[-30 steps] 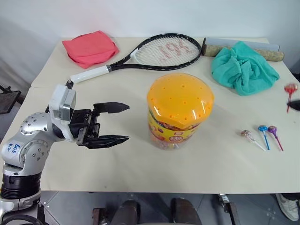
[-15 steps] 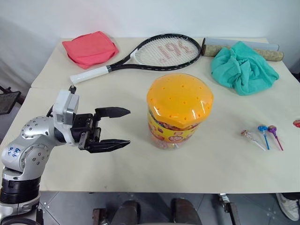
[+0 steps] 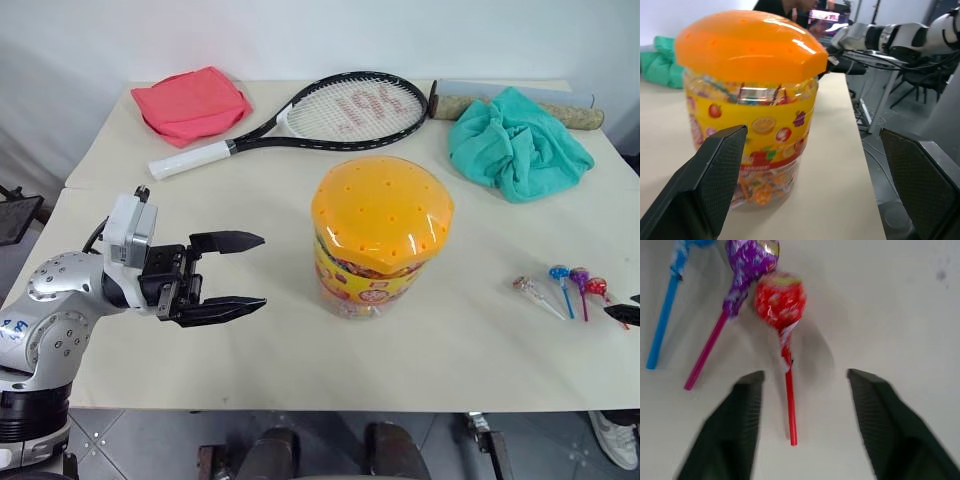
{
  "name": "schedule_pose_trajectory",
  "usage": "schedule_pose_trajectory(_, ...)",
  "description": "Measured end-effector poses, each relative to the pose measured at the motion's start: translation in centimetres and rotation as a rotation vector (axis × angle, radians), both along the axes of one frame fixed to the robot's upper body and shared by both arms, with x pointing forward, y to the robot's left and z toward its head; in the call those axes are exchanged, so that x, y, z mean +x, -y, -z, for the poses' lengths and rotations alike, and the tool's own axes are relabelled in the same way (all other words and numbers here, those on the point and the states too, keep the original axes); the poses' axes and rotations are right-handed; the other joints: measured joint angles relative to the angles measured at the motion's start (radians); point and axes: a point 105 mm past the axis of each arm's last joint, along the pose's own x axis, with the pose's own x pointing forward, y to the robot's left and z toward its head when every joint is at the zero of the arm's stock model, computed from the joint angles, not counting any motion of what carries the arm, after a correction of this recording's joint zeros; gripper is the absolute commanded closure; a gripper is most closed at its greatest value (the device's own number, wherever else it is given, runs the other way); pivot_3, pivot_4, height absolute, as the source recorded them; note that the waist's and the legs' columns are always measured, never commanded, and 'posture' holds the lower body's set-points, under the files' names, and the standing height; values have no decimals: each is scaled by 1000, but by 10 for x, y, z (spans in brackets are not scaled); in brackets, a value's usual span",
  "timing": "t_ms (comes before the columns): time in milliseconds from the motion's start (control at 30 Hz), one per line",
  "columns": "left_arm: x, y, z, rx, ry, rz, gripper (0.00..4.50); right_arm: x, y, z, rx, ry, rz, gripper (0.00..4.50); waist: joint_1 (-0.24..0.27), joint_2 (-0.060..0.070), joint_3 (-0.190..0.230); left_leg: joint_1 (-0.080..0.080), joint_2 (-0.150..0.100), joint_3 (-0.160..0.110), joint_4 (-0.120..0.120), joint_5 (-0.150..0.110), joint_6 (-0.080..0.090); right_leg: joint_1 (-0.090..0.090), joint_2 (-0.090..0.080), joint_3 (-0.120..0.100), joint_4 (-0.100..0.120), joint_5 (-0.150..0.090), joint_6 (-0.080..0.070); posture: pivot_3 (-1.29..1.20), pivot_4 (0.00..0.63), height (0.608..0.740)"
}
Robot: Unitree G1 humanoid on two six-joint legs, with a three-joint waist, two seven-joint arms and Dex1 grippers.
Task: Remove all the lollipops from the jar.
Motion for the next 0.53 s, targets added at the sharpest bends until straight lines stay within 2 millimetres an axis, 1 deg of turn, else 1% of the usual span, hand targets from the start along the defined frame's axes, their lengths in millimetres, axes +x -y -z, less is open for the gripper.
schedule_pose_trajectory(67,7,-10,10,30,1,-81,0,2,-5,-14,11,97,-72,10,-1,1,0,0,0,1,0,0,0,0,0,0,-1,0,0,0,150,740)
schedule_pose_trajectory(100,11,-19,19,64,14,-155,0,7,-16,-36,48,250,-154,10,-2,1,1,1,0,2,-1,0,0,0,0,0,-2,0,0,0,150,740)
schedule_pose_trajectory(167,19,-36,35,127,26,-265,0,9,-36,-78,74,480,-307,10,-5,2,1,1,2,3,-3,0,0,0,1,0,-3,0,0,0,150,740)
schedule_pose_trajectory(200,19,-41,40,149,29,-292,0,7,-43,-89,73,521,-360,10,-5,2,1,2,2,3,-3,0,0,0,1,0,-3,0,0,0,150,740)
schedule_pose_trajectory(233,19,-49,47,178,40,-326,0,4,-59,-100,73,553,-461,10,-3,2,1,2,3,3,-3,0,0,0,2,0,-3,0,0,0,150,740)
schedule_pose_trajectory(267,20,-55,52,202,49,-354,0,2,-79,-105,82,577,-568,10,-2,0,0,2,3,2,-3,0,-1,0,2,-1,-3,0,0,0,150,740)
schedule_pose_trajectory(300,21,-58,54,217,64,-371,0,0,-98,-102,108,581,-656,10,-1,-2,0,2,3,1,-3,0,-1,1,2,-1,-3,0,0,0,150,740)
schedule_pose_trajectory(333,22,-61,54,227,80,-384,0,-3,-117,-94,140,572,-733,10,2,-4,0,1,3,1,-2,-1,-1,1,2,-1,-2,0,0,0,150,740)
schedule_pose_trajectory(367,22,-63,53,233,89,-394,0,-5,-132,-85,169,557,-791,10,6,-4,0,1,4,-1,0,-1,-1,1,2,-2,-1,0,0,0,150,740)
schedule_pose_trajectory(400,23,-63,51,234,109,-403,0,-10,-155,-71,203,532,-876,10,14,-4,0,0,4,-2,1,-1,-1,1,0,-2,-1,0,1,0,150,740)
schedule_pose_trajectory(433,24,-63,50,232,125,-408,0,-14,-170,-60,235,516,-929,10,24,-4,0,0,3,-2,1,-1,-1,1,0,-1,-1,1,1,0,150,740)
schedule_pose_trajectory(467,24,-63,49,228,136,-414,0,-17,-182,-51,263,511,-958,10,31,-3,0,0,2,-3,2,-1,0,1,-1,-1,0,1,2,0,150,740)
schedule_pose_trajectory(500,24,-63,48,224,142,-419,0,-17,-189,-47,284,522,-968,10,38,-3,0,0,2,-2,3,-1,0,1,-2,0,0,1,3,0,150,740)
schedule_pose_trajectory(533,25,-63,48,220,149,-424,0,-16,-192,-47,291,542,-956,10,42,-3,0,0,1,-2,3,-1,1,1,-2,0,0,2,3,0,150,740)
